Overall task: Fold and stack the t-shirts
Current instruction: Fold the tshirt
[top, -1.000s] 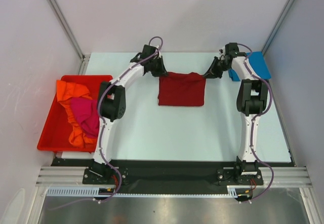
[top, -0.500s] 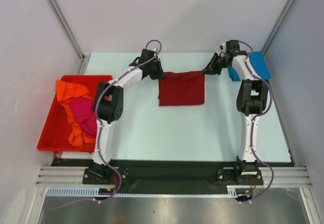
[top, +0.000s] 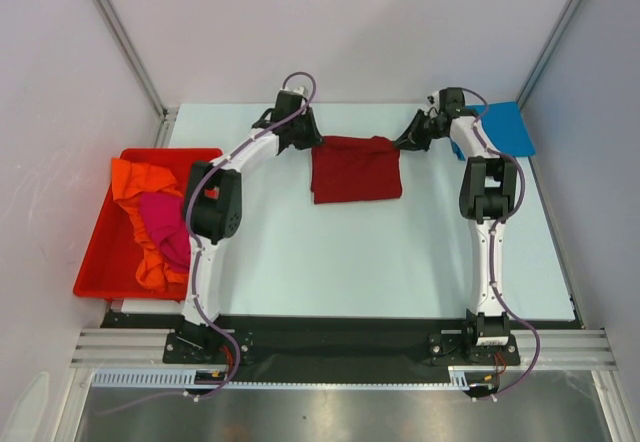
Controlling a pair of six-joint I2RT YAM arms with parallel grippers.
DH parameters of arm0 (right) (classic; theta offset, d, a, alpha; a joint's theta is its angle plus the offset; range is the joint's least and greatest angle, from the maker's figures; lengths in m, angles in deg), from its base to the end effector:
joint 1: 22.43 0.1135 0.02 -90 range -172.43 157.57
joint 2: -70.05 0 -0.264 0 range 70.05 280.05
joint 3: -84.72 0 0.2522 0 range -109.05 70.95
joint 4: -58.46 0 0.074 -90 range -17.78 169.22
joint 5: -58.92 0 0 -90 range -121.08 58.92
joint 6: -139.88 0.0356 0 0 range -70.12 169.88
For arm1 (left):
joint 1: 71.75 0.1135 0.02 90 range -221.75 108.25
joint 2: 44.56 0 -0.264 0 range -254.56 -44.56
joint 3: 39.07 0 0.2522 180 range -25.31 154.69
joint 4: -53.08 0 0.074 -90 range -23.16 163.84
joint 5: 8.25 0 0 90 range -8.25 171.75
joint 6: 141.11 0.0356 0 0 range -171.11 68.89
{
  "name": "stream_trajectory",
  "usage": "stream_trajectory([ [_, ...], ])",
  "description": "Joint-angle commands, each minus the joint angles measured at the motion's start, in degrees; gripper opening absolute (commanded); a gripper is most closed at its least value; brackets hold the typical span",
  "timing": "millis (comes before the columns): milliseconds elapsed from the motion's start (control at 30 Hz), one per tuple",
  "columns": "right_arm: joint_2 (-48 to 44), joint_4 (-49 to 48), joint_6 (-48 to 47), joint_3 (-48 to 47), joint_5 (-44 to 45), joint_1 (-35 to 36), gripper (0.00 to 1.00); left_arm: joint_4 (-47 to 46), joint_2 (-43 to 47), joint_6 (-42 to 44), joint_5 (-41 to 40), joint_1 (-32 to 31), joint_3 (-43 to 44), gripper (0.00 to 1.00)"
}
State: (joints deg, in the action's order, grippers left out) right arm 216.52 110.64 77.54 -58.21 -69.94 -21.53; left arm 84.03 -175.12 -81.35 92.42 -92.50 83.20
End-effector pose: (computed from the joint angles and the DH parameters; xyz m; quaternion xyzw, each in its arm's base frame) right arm 0.5487 0.0310 0.1597 0.1132 0.8994 0.3766 0.1909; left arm 0.4892 -0.1924 0.2088 -0.0347 0.8998 -0.2595 0.3490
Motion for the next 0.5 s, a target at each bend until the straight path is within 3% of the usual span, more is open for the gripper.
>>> stream_trajectory([
  [0, 1.6, -6.1, 1.5, -3.5, -0.8, 0.0, 0.08, -2.7, -0.4, -1.6, -4.2, 1.9, 2.0, 0.05],
  [100, 3.1, -9.2, 3.0, -5.6, -0.3, 0.1, 0.2, -2.9, -3.3, -2.9, -4.5, 2.5, 4.1, 0.14],
  [133, 3.7, -9.8, 4.0, -6.4, 0.0, 0.1, 0.28, -2.5, -4.5, -3.2, -4.3, 2.8, 4.9, 0.17],
  [167, 3.7, -10.3, 4.3, -8.1, 0.1, -0.1, 0.29, -2.2, -4.8, -3.2, -5.2, 2.9, 5.8, 0.19],
  [233, 2.2, -10.6, 4.9, -9.1, 2.8, -0.2, 0.33, -3.2, -5.1, -2.6, -5.1, 2.9, 8.0, 0.35],
  [300, 0.8, -12.0, 6.0, -8.8, 3.4, -0.4, 0.46, -0.6, -7.3, -0.1, -6.4, 2.9, 15.5, 0.49],
  [333, 0.4, -11.3, 6.2, -9.3, 3.8, -0.4, 0.57, 4.6, -8.5, 2.2, -6.9, 3.3, 19.0, 0.54],
  [367, -0.8, -10.4, 5.9, -10.1, 4.0, -0.4, 0.58, 6.7, -8.9, 2.9, -8.0, 3.4, 23.2, 0.58],
  [467, -4.7, -6.3, 4.7, -9.4, 5.0, 0.1, 0.59, 6.7, -3.8, 4.3, -8.0, 3.5, 18.8, 0.56],
])
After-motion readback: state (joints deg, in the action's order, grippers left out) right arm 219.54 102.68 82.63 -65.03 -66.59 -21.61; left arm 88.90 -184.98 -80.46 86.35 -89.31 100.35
